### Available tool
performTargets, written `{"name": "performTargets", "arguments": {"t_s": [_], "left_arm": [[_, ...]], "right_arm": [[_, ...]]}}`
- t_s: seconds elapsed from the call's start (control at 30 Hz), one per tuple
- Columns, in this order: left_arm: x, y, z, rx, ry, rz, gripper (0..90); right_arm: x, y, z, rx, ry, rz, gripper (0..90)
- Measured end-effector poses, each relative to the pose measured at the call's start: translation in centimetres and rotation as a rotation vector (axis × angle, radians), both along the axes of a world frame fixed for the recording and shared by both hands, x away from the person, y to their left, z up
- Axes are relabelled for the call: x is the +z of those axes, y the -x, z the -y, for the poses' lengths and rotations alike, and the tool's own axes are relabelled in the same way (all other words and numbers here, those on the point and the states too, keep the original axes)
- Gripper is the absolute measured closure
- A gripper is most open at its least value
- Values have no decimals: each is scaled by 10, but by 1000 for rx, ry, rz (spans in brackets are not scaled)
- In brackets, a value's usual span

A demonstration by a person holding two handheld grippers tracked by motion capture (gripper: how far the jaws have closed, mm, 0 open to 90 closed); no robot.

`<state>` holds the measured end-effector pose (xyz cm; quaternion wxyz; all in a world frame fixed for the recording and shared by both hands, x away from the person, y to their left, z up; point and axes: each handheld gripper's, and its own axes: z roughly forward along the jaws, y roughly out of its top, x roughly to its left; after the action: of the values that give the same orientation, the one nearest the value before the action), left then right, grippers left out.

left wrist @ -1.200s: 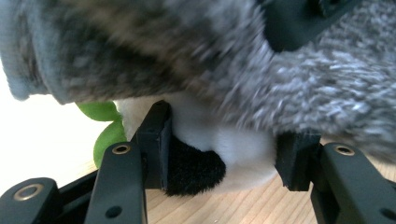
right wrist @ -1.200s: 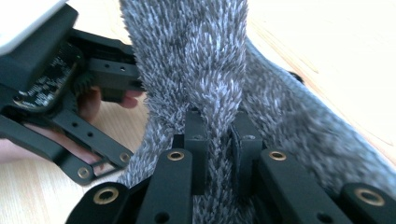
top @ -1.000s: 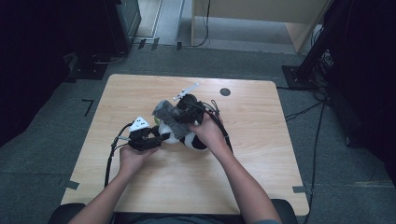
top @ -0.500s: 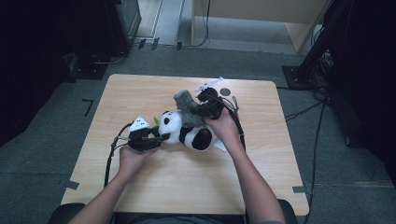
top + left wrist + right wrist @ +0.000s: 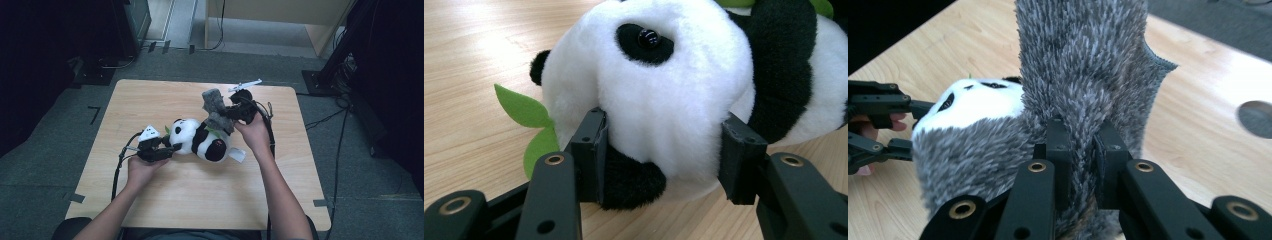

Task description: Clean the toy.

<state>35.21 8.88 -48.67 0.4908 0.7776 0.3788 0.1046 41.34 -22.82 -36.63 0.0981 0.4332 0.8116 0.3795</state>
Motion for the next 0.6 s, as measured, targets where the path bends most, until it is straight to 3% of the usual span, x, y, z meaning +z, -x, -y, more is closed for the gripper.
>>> {"name": "performTargets", "arguments": {"t_s": [0.13, 0.3, 0.37, 0.43, 0.47, 0.53, 0.6], "left_arm": [[1, 0, 0, 5, 3, -6, 470], [5, -3, 1, 13, 11, -23, 475], [7, -6, 2, 11, 12, -36, 482], [9, -6, 2, 9, 7, -42, 483], [9, -7, 2, 5, 2, -46, 485], [10, -8, 2, 4, 2, -56, 484], [11, -10, 2, -5, -5, -66, 485]], "right_arm": [[18, 13, 17, -15, -32, 59, 813], [21, 27, 27, 7, -66, 81, 812], [10, 37, 28, 42, -111, 76, 812], [7, 40, 27, 46, -111, 76, 812], [-7, 44, 25, 59, -101, 79, 812], [-13, 44, 24, 61, -101, 68, 812], [-31, 42, 20, 81, -100, 14, 810]]}}
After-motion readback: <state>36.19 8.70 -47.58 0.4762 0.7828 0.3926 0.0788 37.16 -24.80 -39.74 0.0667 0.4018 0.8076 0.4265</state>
